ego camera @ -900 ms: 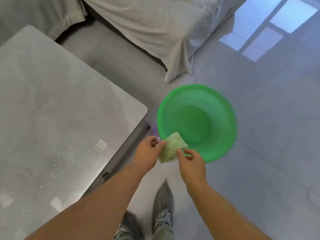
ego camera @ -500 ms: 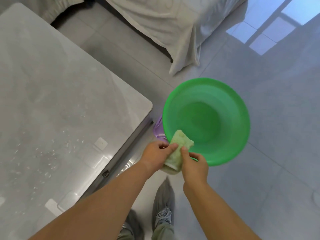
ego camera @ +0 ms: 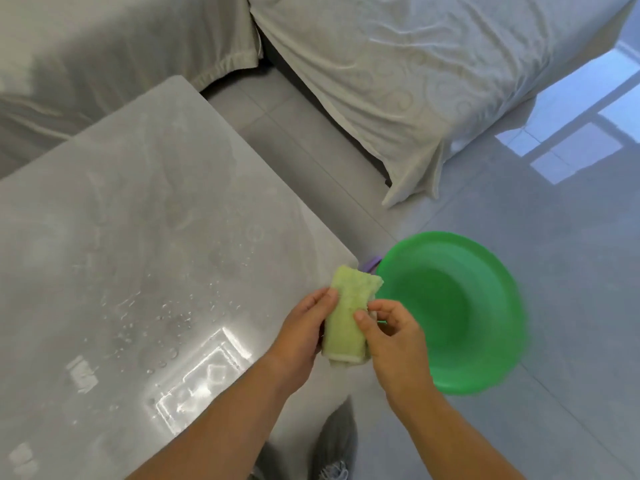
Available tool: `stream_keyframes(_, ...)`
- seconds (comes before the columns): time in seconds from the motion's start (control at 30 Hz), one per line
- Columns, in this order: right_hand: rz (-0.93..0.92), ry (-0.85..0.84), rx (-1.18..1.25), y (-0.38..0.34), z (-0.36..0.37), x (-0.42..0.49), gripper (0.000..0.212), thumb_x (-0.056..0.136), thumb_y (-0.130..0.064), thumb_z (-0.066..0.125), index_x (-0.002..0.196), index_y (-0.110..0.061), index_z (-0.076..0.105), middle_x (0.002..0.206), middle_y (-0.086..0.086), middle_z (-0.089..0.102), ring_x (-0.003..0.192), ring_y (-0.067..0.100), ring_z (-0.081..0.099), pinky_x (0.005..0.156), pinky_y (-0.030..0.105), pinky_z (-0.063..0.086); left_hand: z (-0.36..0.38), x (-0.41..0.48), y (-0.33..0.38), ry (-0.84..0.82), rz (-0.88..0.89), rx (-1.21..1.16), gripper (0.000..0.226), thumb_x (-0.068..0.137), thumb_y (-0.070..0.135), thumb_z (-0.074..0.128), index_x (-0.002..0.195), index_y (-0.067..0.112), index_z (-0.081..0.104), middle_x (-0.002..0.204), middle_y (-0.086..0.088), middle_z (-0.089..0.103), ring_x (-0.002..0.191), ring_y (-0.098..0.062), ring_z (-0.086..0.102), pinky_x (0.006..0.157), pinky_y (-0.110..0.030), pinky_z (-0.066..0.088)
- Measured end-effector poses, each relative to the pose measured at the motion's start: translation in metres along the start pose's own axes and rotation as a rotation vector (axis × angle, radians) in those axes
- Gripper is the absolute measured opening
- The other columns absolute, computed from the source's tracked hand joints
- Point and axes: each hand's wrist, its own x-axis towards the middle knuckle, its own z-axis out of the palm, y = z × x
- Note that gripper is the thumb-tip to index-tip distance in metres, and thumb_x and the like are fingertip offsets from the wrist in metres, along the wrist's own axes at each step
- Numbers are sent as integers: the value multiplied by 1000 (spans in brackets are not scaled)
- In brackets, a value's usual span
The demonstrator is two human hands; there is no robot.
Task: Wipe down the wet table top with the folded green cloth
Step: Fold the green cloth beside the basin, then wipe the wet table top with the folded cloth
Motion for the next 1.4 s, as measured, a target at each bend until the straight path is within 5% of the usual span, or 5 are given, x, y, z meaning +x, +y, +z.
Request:
stream_keyframes(0.37,-276,-492,-473,-100,207,35,60,95,-25,62,148,-39,37,137,-11,50,120,7,54,97,23,46,-139,-32,143,195,134,-152,42,103,46,40,121,20,68,117,-12,72,114,-31,66,100,-52,52)
stream_keyframes(0.7,-234,-679,-608,-130,354,93,55,92,-11,65,123,-52,44,108,-26,58,89,-20,58,71,2,43,-251,10,230,172,195,27,42,104,51,32,131,36,61,128,6,67,117,-13,64,99,-40,54)
stream_keyframes(0.97,-355,-447,-690,-165,409,200,50,100,-22,50,146,-36,40,99,-19,54,86,-2,55,70,10,42,-351,81,259,663,226,914,72,96,46,54,157,24,23,164,-6,24,152,-26,17,123,-41,17)
stream_keyframes(1.13,-682,-357,-1169,-168,453,301,60,101,-35,43,155,-22,21,157,12,26,142,33,28,117,49,27,-389,120,269,901,155,1202,88,89,74,36,158,32,2,167,-11,-9,152,-30,-17,121,-50,-11)
stream_keyframes(1.4,-1043,-426,-1538,-122,498,316,68,102,-43,27,158,-13,5,166,13,-2,152,37,-6,124,49,2,-401,148,260,963,83,1327,98,80,88,21,158,31,1,166,-14,-13,151,-35,-18,119,-63,-2)
